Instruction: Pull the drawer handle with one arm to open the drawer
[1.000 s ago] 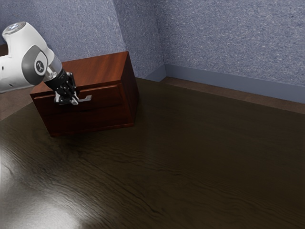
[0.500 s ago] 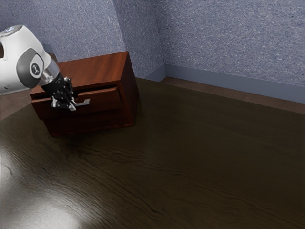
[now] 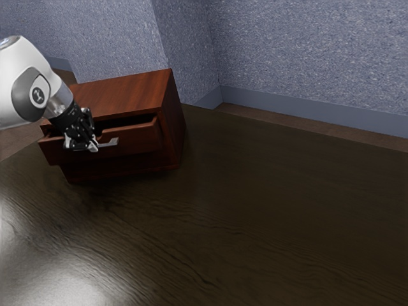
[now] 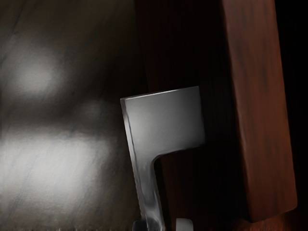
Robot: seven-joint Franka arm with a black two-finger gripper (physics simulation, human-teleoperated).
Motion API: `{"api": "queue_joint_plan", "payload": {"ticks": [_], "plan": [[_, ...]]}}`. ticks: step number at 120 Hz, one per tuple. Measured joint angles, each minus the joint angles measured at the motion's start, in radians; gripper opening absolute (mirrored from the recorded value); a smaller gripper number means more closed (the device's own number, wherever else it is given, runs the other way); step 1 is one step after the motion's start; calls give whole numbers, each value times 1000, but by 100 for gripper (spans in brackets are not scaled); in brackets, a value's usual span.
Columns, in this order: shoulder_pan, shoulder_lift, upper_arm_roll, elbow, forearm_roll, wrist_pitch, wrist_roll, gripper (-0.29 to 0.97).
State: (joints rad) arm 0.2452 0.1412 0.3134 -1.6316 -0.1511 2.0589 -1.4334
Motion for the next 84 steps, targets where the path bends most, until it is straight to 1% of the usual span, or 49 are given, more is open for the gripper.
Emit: {"api": "queue_joint_plan", "payload": {"ticks": [84], "plan": [[2,-104,-27,-119,7,6,-5,-11]]}}
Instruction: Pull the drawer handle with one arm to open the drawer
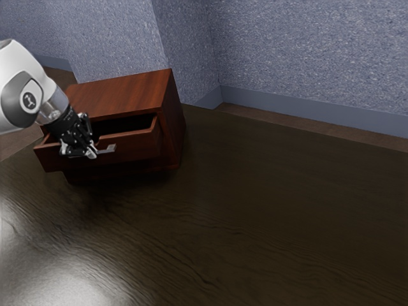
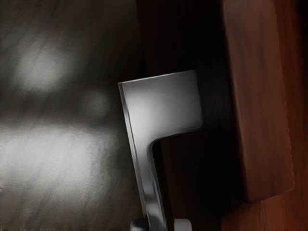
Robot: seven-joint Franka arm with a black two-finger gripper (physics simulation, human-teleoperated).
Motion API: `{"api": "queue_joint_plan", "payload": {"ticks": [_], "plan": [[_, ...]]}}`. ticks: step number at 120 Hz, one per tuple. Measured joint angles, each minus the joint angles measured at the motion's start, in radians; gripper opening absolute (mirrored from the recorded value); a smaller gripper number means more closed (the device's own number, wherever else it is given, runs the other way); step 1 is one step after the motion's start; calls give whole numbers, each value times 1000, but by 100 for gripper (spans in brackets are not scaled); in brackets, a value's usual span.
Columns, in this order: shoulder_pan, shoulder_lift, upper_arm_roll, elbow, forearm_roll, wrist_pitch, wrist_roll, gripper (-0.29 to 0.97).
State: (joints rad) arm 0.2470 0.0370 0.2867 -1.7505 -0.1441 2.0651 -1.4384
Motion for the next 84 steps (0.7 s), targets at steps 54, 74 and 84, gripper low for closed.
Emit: {"api": "queue_joint_plan", "payload": {"ticks": [54,74,84], "plan": [[13,-90,-25,-105,6,16,-4,-11],[10,-118,-29,-136,13,22,-6,-11],[8,-129,-30,-149,14,24,-6,-11]]}}
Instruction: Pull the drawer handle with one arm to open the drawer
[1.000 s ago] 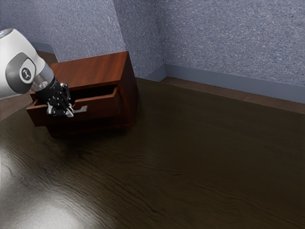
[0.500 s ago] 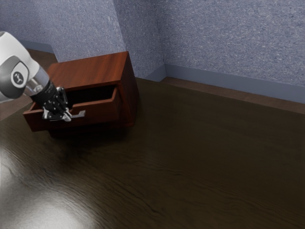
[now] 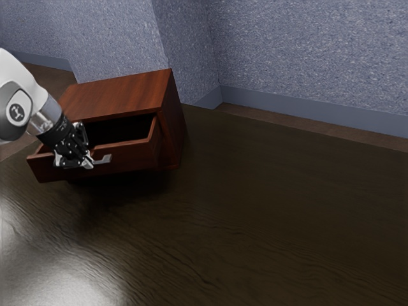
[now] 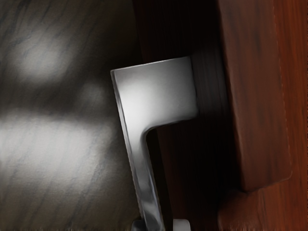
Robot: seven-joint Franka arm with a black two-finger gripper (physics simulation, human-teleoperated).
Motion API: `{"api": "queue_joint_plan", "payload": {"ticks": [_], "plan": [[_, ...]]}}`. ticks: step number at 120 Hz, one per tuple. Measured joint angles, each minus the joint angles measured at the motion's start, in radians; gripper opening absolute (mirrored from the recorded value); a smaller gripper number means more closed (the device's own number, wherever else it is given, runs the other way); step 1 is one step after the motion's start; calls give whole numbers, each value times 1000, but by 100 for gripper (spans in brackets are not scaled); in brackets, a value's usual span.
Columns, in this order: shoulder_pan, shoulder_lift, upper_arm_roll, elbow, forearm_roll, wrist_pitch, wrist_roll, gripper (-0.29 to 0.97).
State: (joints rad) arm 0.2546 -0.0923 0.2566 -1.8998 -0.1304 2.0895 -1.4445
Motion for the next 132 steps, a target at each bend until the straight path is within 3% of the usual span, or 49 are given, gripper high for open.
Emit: {"api": "queue_joint_plan", "payload": {"ticks": [132], "plan": [[-9,-163,-8,-178,30,32,-7,-11]]}}
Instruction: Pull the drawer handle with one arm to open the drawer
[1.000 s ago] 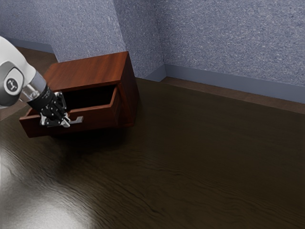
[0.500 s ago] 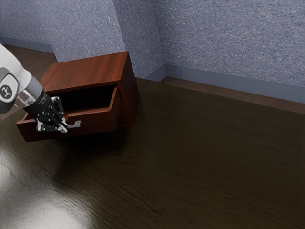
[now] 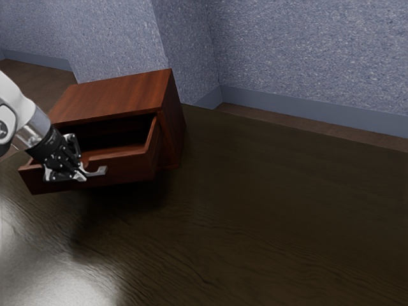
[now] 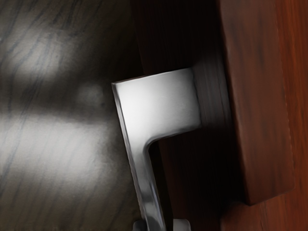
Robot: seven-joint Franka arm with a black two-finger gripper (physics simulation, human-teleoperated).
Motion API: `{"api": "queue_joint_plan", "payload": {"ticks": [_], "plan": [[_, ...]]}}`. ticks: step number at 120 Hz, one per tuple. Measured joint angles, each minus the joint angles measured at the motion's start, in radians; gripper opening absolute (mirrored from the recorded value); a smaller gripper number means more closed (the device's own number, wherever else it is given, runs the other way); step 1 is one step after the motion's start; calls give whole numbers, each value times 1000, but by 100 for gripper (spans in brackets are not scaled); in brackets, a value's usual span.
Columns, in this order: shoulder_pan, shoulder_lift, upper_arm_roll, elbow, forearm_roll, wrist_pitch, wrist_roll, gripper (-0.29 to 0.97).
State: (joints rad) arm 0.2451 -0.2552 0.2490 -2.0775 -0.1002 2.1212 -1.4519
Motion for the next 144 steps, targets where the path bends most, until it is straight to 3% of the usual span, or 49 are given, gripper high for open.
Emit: {"api": "queue_joint_plan", "payload": {"ticks": [100,144], "plan": [[1,-52,-12,-54,1,5,-3,-10],[2,-92,-13,-61,1,6,2,2]]}}
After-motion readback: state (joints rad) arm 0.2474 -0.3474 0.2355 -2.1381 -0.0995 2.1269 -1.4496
